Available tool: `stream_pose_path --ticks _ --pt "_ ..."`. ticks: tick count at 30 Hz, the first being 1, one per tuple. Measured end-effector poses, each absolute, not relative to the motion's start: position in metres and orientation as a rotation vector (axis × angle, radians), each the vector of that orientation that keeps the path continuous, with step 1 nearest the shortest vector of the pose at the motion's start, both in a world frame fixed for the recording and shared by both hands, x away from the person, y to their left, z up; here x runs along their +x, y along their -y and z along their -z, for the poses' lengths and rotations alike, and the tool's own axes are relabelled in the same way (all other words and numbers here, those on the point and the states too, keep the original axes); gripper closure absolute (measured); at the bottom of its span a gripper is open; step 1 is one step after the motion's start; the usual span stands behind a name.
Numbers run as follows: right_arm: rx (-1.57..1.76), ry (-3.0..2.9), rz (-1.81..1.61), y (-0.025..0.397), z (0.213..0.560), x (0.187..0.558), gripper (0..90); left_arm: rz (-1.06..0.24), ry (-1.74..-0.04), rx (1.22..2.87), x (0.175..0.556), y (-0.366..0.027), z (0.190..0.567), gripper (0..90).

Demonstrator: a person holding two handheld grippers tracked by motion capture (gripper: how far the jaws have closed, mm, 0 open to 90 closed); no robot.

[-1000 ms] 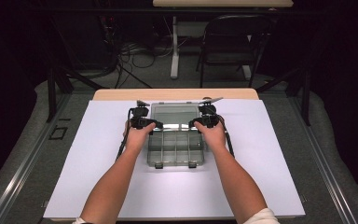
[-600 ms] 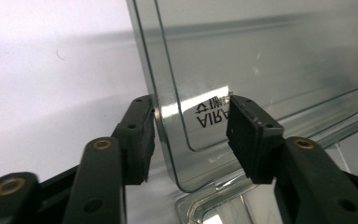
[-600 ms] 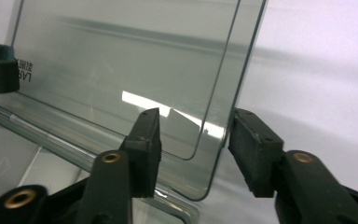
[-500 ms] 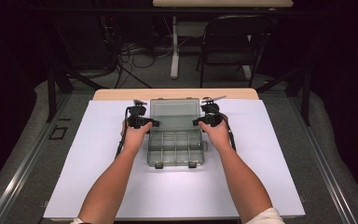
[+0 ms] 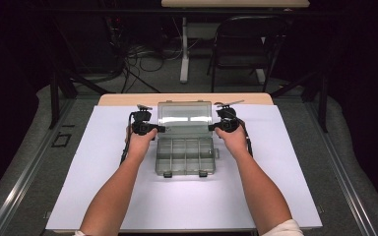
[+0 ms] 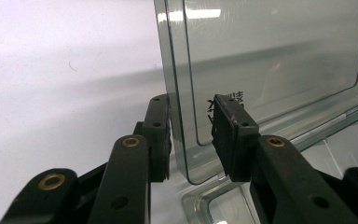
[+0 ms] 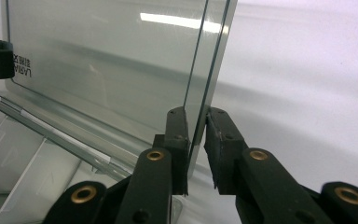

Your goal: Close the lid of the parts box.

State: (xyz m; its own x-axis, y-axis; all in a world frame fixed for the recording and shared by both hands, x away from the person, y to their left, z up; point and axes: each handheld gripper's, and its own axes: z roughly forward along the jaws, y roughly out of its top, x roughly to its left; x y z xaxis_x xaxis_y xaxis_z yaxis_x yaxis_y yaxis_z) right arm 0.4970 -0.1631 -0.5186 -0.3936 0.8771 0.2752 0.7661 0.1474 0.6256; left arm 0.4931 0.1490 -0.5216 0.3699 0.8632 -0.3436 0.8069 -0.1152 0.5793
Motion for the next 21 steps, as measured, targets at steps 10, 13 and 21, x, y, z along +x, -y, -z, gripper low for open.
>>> stream_pose_path --ticks 10,13,21 --pt "1.614 -2.235 -1.101 0.165 0.518 0.494 82.3 -0.106 -1.435 1.906 0.494 -0.149 0.521 66.2" --pt "1.604 -2.222 -1.113 0.165 0.519 0.492 82.5 -0.114 -1.438 1.883 0.495 -0.149 0.520 64.3" --pt "1.559 -2.200 -1.113 0.163 0.519 0.487 82.8 -0.174 -1.440 1.883 0.503 -0.150 0.503 69.0"
